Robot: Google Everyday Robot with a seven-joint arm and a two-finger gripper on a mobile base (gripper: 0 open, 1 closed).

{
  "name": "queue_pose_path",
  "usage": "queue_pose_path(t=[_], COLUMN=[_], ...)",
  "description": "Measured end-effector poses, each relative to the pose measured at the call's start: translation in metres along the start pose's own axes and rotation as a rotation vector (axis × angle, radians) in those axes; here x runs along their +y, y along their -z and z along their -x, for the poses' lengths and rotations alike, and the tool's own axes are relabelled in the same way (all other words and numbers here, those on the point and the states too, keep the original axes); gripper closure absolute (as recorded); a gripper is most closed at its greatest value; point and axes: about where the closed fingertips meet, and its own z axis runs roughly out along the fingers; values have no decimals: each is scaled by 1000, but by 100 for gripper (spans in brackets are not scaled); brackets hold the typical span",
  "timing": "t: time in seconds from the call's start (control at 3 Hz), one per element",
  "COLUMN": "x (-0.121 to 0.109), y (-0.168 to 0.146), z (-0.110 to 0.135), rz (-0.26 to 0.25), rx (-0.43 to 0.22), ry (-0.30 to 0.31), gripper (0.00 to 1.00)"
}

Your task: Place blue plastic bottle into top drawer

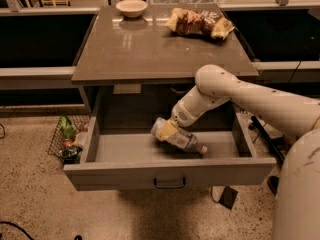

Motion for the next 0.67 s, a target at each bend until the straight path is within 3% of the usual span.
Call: queue_pose_path(t=[0.33,0.67], x=[0,7], y=[0,13], z=[0,3], rz=[0,-18], rx=[0,-5], ry=[0,20], gripper=[5,0])
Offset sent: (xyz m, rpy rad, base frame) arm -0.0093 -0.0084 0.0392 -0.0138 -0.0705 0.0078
